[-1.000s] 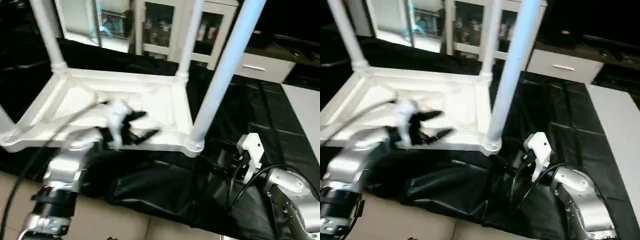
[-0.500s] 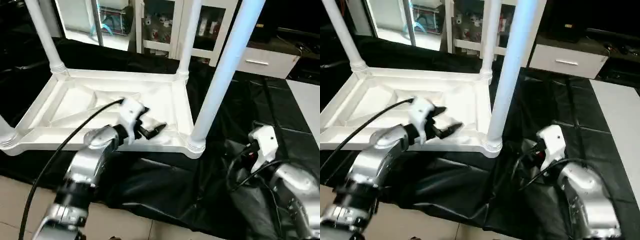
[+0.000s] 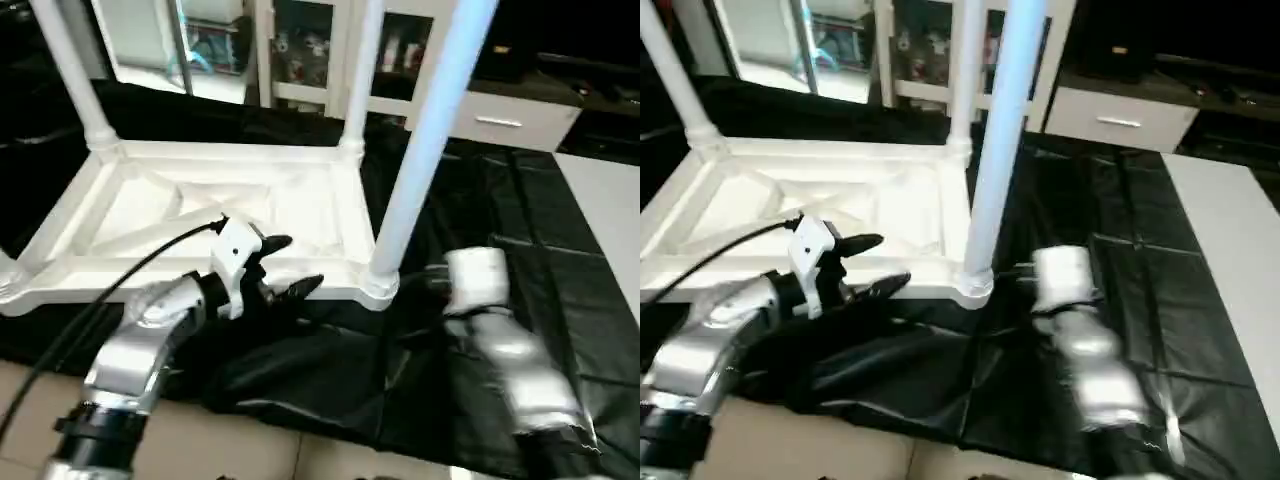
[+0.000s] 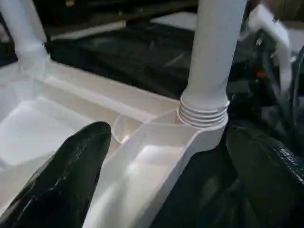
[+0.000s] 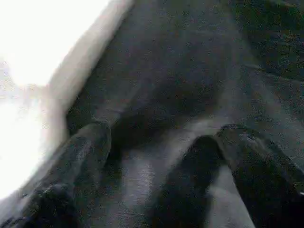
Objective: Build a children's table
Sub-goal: Rotate leg to tighten
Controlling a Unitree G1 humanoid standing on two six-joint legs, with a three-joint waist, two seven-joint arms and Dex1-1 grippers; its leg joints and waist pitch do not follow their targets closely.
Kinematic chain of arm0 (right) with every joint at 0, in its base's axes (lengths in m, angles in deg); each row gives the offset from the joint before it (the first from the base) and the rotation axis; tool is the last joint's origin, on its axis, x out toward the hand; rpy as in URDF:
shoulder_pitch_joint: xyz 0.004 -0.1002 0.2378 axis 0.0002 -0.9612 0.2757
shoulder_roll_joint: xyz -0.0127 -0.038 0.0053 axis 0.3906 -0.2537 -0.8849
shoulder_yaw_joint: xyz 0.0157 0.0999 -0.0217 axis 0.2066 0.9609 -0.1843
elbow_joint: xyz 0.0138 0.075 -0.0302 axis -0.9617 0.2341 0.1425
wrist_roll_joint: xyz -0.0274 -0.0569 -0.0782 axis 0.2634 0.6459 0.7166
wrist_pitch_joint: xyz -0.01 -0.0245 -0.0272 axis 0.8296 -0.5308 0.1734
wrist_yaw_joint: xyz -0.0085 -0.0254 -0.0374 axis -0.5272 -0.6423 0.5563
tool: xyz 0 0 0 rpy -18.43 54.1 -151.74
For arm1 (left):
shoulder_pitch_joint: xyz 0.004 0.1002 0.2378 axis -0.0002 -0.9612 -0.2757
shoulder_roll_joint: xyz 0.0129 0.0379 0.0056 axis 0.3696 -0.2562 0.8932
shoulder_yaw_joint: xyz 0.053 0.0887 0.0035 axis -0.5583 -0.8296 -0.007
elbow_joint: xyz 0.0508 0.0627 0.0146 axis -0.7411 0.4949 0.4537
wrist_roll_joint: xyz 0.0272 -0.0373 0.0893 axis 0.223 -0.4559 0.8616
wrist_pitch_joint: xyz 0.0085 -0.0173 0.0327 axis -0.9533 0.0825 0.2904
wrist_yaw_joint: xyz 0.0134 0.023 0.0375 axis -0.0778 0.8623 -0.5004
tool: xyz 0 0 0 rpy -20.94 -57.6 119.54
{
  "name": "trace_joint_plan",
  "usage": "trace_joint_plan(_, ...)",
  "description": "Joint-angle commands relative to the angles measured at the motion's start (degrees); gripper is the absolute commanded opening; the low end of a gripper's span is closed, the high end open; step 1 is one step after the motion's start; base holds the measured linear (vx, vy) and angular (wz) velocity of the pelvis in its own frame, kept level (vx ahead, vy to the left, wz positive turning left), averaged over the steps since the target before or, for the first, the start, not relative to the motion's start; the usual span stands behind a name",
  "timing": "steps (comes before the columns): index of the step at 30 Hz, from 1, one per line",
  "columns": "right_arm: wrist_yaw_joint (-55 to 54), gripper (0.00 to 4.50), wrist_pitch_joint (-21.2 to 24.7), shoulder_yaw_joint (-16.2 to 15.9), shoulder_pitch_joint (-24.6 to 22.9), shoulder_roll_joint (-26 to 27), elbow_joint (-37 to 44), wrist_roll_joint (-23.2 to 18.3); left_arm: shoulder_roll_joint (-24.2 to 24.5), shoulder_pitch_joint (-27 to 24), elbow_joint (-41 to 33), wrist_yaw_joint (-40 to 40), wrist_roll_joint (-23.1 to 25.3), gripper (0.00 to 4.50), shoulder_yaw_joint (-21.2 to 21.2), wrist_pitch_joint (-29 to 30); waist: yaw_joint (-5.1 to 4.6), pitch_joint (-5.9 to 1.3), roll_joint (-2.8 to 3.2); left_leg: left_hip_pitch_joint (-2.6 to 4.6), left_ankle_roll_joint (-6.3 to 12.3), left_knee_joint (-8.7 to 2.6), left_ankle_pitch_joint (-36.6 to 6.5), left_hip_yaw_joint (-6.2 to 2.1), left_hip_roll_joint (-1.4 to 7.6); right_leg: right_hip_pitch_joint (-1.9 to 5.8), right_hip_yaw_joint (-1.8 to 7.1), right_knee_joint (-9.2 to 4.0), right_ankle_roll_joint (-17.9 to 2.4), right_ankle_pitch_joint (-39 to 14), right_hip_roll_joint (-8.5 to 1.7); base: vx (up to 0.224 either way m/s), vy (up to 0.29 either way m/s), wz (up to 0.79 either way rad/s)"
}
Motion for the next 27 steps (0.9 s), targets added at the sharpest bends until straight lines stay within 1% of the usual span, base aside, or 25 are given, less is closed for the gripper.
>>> trace_joint_plan(1,2.62,3.96,-0.62,-2.41,0.96,1.13,0.04,-0.30,0.56,-0.55,-1.06,-0.86,1.00,4.39,0.67,1.07,0.10,-3.07,0.11,0.04,-0.99,-4.94,-20.15,-0.43,0.98,2.24,2.11,-4.31,-6.12,-22.34,-2.07,0.000,0.000,0.00)
trace_joint_plan(2,4.79,3.96,-0.57,-3.61,0.57,1.70,1.44,-1.19,1.02,-0.85,-0.96,-2.37,1.78,4.39,1.59,1.42,0.24,-3.34,0.05,0.22,-0.88,-4.81,-18.37,-0.33,1.09,2.37,2.27,-3.86,-7.09,-18.82,-2.10,0.000,0.000,0.00)
trace_joint_plan(4,8.01,3.96,-0.20,-6.07,-0.06,1.92,3.66,-2.10,1.77,-1.31,-0.62,-4.79,2.91,4.39,3.03,1.79,0.26,-3.33,0.04,0.10,-0.71,-4.91,-16.77,-0.30,1.22,2.62,2.30,-3.49,-8.15,-15.06,-1.96,0.000,0.000,0.00)
trace_joint_plan(5,9.18,3.96,-0.24,-6.94,-0.27,1.97,4.41,-2.47,2.14,-1.51,-0.55,-5.63,3.35,4.39,3.41,2.04,0.27,-3.45,-0.32,0.07,-0.50,-4.81,-15.86,-0.25,1.20,2.80,2.32,-3.24,-8.56,-13.68,-1.96,0.000,0.000,0.00)
trace_joint_plan(6,10.44,3.96,0.12,-7.76,-0.47,2.03,5.19,-3.04,2.56,-1.68,-0.45,-6.37,3.77,4.39,3.71,2.41,0.34,-3.45,-0.23,0.17,-0.36,-4.81,-15.25,-0.21,1.22,2.82,2.40,-3.14,-8.91,-12.75,-2.00,0.000,0.000,0.00)
trace_joint_plan(7,11.81,3.96,0.36,-8.68,-0.67,2.05,5.90,-3.43,3.04,-1.97,-0.58,-6.95,4.04,4.39,3.97,2.72,0.37,-3.53,-0.53,0.28,-0.25,-4.72,-15.04,-0.11,1.23,2.77,2.42,-3.17,-9.07,-12.46,-2.01,0.000,0.000,0.00)
trace_joint_plan(8,11.81,3.96,0.36,-8.68,-0.67,2.05,5.90,-3.43,3.04,-1.97,-0.58,-6.95,4.04,4.39,3.97,2.72,0.48,-3.50,-0.33,0.42,-0.12,-4.72,-14.58,-0.10,1.26,2.70,2.48,-3.04,-9.50,-11.70,-2.02,0.000,0.000,0.00)
trace_joint_plan(9,14.02,3.96,0.27,-9.86,-0.96,2.33,6.71,-4.22,3.70,-2.50,-0.84,-7.56,4.28,4.39,4.48,2.90,0.50,-3.48,-0.47,0.40,-0.08,-4.69,-14.37,-0.04,1.27,2.69,2.51,-3.03,-9.66,-11.37,-2.00,0.000,0.000,0.00)
trace_joint_plan(10,15.19,3.96,0.02,-10.26,-1.08,2.61,6.80,-4.28,4.02,-2.80,-1.03,-8.21,4.44,4.39,4.79,2.98,0.53,-3.45,-1.00,0.32,0.16,-4.74,-14.74,-0.01,1.29,2.73,2.51,-3.02,-9.72,-12.00,-2.05,0.000,0.000,0.00)
trace_joint_plan(11,15.71,3.96,-0.49,-10.47,-1.07,2.74,6.54,-3.96,4.17,-2.98,-1.16,-8.84,4.71,4.39,4.98,2.91,0.75,-3.42,-0.75,0.47,-0.08,-4.83,-15.17,-0.06,1.38,2.64,2.55,-3.09,-9.52,-13.15,-2.15,0.000,0.000,0.00)
trace_joint_plan(12,14.83,3.96,-1.19,-10.04,-0.76,2.90,5.39,-2.89,4.39,-3.30,-1.52,-9.36,5.12,4.39,5.04,2.69,0.76,-3.33,-1.03,0.55,-0.21,-4.88,-15.48,-0.04,1.43,2.49,2.56,-3.29,-9.41,-13.79,-2.16,0.000,0.000,0.00)
trace_joint_plan(13,13.41,3.96,-1.69,-8.62,-0.26,2.92,4.21,-2.40,4.57,-3.80,-2.17,-9.29,5.22,4.39,4.99,2.27,0.89,-3.25,-0.82,0.65,-0.90,-4.99,-16.15,-0.11,1.44,2.38,2.59,-3.33,-9.27,-14.58,-2.16,0.000,0.000,0.00)
trace_joint_plan(14,12.05,3.96,-2.03,-7.06,0.21,2.90,3.25,-2.31,4.71,-4.34,-2.83,-9.00,5.20,4.39,4.94,1.81,0.95,-3.23,-1.13,0.70,-1.26,-5.06,-16.58,-0.14,1.50,2.33,2.57,-3.40,-9.12,-15.02,-2.22,0.000,0.000,0.00)
trace_joint_plan(16,10.78,3.96,-2.17,-3.86,-0.02,2.35,4.34,-3.86,3.89,-5.28,-3.22,-10.19,4.76,4.39,5.73,2.23,1.16,-3.05,-0.90,1.34,-2.54,-5.12,-19.67,-0.07,1.48,1.75,2.63,-3.62,-8.70,-16.20,-1.97,0.000,0.000,0.00)
trace_joint_plan(17,10.72,3.96,-2.18,-3.45,-0.13,2.24,4.71,-4.15,3.69,-5.38,-3.14,-10.54,4.75,4.39,5.90,2.24,1.30,-3.04,-0.73,1.37,-2.81,-5.15,-20.47,-0.17,1.47,1.79,2.65,-3.55,-8.52,-16.23,-1.95,0.000,0.000,0.00)
trace_joint_plan(18,10.62,3.96,-2.19,-2.27,-0.69,1.63,6.26,-5.12,2.96,-5.81,-2.90,-11.98,4.75,4.39,6.48,2.06,1.56,-3.08,-1.07,1.38,-3.00,-5.12,-21.30,-0.18,1.40,1.83,2.63,-3.66,-7.97,-16.71,-1.92,0.000,0.000,0.00)
trace_joint_plan(19,9.98,3.96,-1.99,-0.69,-1.69,0.86,8.54,-5.91,1.27,-6.31,-2.42,-14.10,4.14,4.39,7.66,1.65,1.78,-3.14,-0.55,1.47,-3.09,-5.12,-21.52,-0.20,1.35,1.86,2.70,-3.55,-7.91,-16.27,-1.90,0.000,0.000,0.00)
trace_joint_plan(20,9.96,3.96,-1.98,-0.65,-1.72,0.84,8.60,-5.93,1.22,-6.33,-2.41,-14.16,4.12,4.39,7.70,1.64,1.96,-3.14,-0.79,1.31,-3.02,-5.04,-21.78,-0.16,1.31,2.05,2.69,-3.75,-7.51,-15.48,-1.87,0.000,0.000,0.00)
trace_joint_plan(21,9.81,3.96,-1.66,0.89,-2.94,0.33,10.90,-6.60,-0.38,-6.89,-2.03,-16.41,3.94,4.39,8.54,0.22,2.11,-3.20,-0.27,1.22,-3.02,-5.07,-21.57,-0.28,1.20,2.17,2.72,-3.64,-7.47,-15.60,-1.92,0.000,0.000,0.00)
trace_joint_plan(22,9.86,3.96,-1.50,2.39,-5.40,-0.59,14.56,-7.00,-2.51,-7.77,-2.12,-19.35,4.24,4.39,8.92,-0.50,2.19,-3.20,0.68,1.06,-3.09,-5.13,-21.69,-0.40,1.22,2.31,2.76,-3.67,-7.35,-15.38,-1.96,0.000,0.000,0.00)
trace_joint_plan(23,9.91,3.96,-1.52,3.35,-7.07,-1.17,16.92,-7.23,-3.85,-8.39,-2.28,-21.31,4.51,4.39,9.05,-0.89,2.33,-3.07,-0.22,1.07,-2.36,-4.98,-21.94,-0.14,1.29,2.26,2.78,-4.08,-7.11,-15.24,-2.00,0.000,0.000,0.00)
trace_joint_plan(24,9.96,3.96,-1.34,4.45,-9.88,-1.52,20.05,-7.82,-5.30,-9.38,-3.32,-22.71,4.73,4.39,8.49,-0.72,2.78,-3.23,0.73,0.58,-0.68,-4.83,-21.25,0.08,0.81,2.78,3.19,-4.19,-7.39,-16.62,-2.93,0.000,0.000,0.00)
trace_joint_plan(25,9.94,3.96,-1.40,4.64,-10.58,-1.62,20.70,-7.84,-5.65,-9.62,-3.65,-22.94,4.73,4.39,8.29,-0.58,2.78,-3.23,0.73,0.58,-0.68,-4.83,-21.25,0.08,0.81,2.78,3.19,-4.19,-7.39,-16.62,-2.93,0.000,0.000,0.00)
trace_joint_plan(26,9.84,3.96,-1.69,5.35,-13.45,-1.97,23.26,-7.92,-7.06,-10.65,-5.07,-23.72,4.72,4.39,7.48,0.00,3.16,-3.09,-0.26,-0.06,2.38,-4.33,-19.70,0.47,0.58,3.22,3.89,-5.25,-7.21,-20.50,-4.34,0.000,0.000,0.00)
trace_joint_plan(27,9.98,3.96,-1.86,6.13,-15.43,-1.73,24.48,-8.89,-7.84,-10.99,-5.66,-24.34,5.44,4.39,6.42,-0.45,4.30,-3.17,-0.13,-0.57,5.31,-2.95,-17.21,0.30,0.36,3.92,5.32,-6.56,-6.23,-26.59,-6.92,0.000,0.000,0.00)
